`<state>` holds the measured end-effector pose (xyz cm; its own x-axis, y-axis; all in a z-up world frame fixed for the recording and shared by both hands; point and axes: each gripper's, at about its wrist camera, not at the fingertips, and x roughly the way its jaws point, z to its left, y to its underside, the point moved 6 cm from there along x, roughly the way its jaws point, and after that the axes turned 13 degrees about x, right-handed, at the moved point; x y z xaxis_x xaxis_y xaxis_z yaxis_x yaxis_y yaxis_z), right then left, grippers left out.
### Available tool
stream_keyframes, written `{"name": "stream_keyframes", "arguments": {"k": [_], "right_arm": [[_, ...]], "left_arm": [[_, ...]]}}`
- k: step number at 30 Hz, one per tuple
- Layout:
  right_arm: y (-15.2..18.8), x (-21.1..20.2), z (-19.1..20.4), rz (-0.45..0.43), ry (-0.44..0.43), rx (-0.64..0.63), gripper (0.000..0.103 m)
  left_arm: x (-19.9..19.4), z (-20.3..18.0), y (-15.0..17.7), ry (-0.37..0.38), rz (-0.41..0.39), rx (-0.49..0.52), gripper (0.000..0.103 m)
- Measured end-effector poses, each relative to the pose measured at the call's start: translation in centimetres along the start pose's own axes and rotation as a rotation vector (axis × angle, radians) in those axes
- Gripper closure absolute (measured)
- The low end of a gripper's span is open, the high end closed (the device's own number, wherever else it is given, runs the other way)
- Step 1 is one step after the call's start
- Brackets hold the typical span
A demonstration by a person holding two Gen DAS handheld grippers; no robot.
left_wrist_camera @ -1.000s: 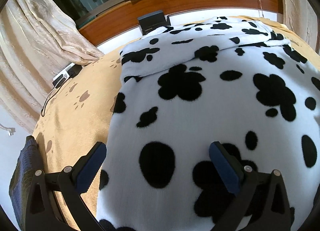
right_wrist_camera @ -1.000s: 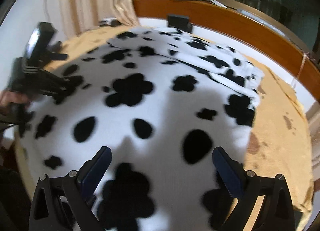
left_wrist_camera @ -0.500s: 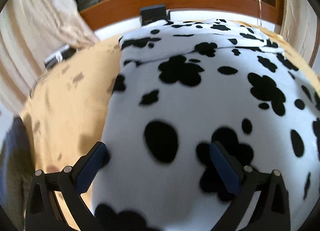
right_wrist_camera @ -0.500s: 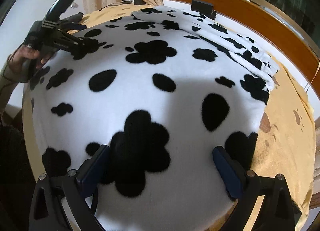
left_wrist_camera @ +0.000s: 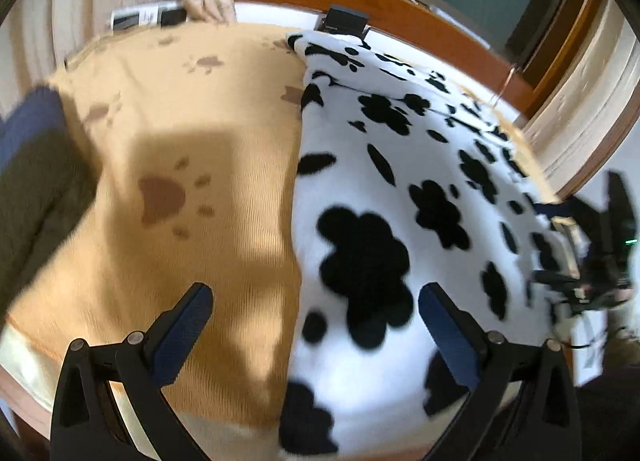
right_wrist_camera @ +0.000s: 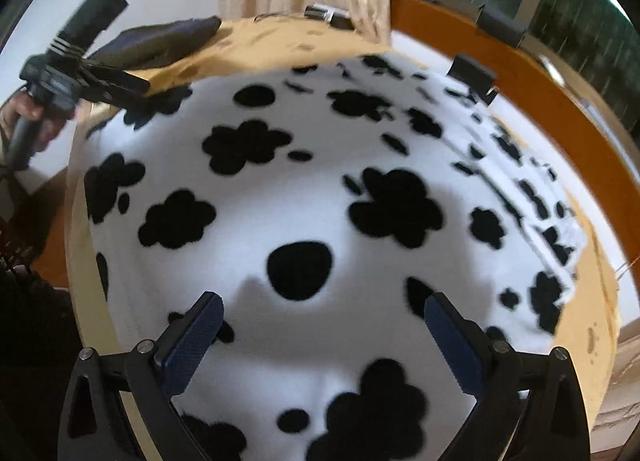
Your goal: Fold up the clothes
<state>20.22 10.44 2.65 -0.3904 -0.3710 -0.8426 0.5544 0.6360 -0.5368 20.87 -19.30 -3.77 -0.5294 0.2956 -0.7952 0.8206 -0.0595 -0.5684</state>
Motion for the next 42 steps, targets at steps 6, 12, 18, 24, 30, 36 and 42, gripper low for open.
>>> {"name": "stream_keyframes", "arguments": {"k": [6, 12, 18, 24, 30, 36, 42], "right_arm": [[1.1, 2.0, -0.8, 0.034, -0.028, 0.088, 0.001], [1.7, 2.1, -1.4, 0.014, -0.062, 0.131, 0.001], [1.9, 2.0, -1.6, -0.001, -0.062, 0.151, 0.001], [1.9, 2.0, -2.0, -0.029, -0.061, 0.181, 0.001], [2.1, 1.8, -2.1, -0.041, -0.016, 0.215, 0.001], [2.3, 1.1, -2.0, -0.067, -0.024, 0.238, 0.013], [3.2, -3.4, -5.4, -0.169, -0.045, 0.366, 0.054]], "left_arm": [[0.3, -1.0, 0.8, 0.103, 0.026, -0.005, 0.0], [0.6, -3.8, 1.1, 0.159, 0.061, 0.105, 0.0], [1.4, -4.5, 1.8, 0.151, 0.099, 0.158, 0.0], [1.1, -3.9, 1.5, 0.212, 0.091, 0.106, 0.0], [0.9, -4.1, 1.6, 0.218, 0.099, 0.093, 0.014], [0.9, -2.9, 1.9, 0.204, 0.135, 0.041, 0.07], [0.3, -3.4, 1.3, 0.196, 0.131, 0.064, 0.071]]}}
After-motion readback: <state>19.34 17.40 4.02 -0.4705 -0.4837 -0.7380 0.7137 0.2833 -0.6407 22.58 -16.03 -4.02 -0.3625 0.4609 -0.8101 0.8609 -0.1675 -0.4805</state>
